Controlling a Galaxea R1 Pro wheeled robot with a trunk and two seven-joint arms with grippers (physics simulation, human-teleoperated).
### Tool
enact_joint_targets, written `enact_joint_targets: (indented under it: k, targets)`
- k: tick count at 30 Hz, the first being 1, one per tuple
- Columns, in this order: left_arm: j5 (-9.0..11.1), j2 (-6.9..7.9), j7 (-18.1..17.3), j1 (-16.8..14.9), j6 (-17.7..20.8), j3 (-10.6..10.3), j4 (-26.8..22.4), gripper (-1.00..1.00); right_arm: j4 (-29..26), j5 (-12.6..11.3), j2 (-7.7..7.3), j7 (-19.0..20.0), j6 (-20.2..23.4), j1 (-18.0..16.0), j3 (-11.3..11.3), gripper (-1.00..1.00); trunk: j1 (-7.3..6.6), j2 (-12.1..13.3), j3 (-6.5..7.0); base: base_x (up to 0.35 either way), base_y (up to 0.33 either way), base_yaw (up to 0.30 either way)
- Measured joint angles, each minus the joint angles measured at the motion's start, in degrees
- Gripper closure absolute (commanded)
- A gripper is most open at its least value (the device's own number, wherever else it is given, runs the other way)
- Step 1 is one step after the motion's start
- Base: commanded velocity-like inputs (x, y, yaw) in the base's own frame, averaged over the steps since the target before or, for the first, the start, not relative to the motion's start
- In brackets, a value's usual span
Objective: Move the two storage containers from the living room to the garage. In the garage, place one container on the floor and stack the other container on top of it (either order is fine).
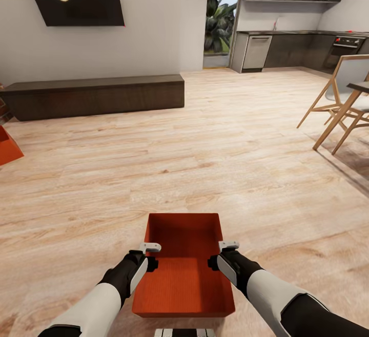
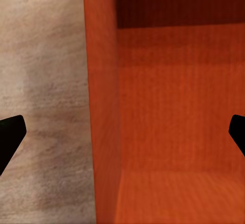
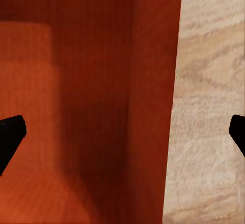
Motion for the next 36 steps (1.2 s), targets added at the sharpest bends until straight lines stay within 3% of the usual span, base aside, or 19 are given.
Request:
enact_joint_targets:
  k: [21, 32, 36]
  targets:
    - [-0.01, 0.83, -0.19, 0.00, 0.00, -0.08, 0.00, -1.00, 0.00, 0.03, -2.12, 1.09, -0.08, 0.00, -0.08, -1.00, 0.44, -0.82, -0.36, 0.000, 0.000, 0.000]
    - [0.00, 1.02, -0.20, 0.00, 0.00, -0.10, 0.00, -1.00, 0.00, 0.03, -2.21, 1.15, -0.08, 0.00, -0.08, -1.00, 0.44, -0.82, -0.36, 0.000, 0.000, 0.000]
    - [0.00, 1.01, -0.20, 0.00, 0.00, -0.11, 0.00, -1.00, 0.00, 0.02, -2.20, 1.15, -0.08, 0.00, -0.08, -1.00, 1.32, -2.41, -1.08, 0.000, 0.000, 0.000]
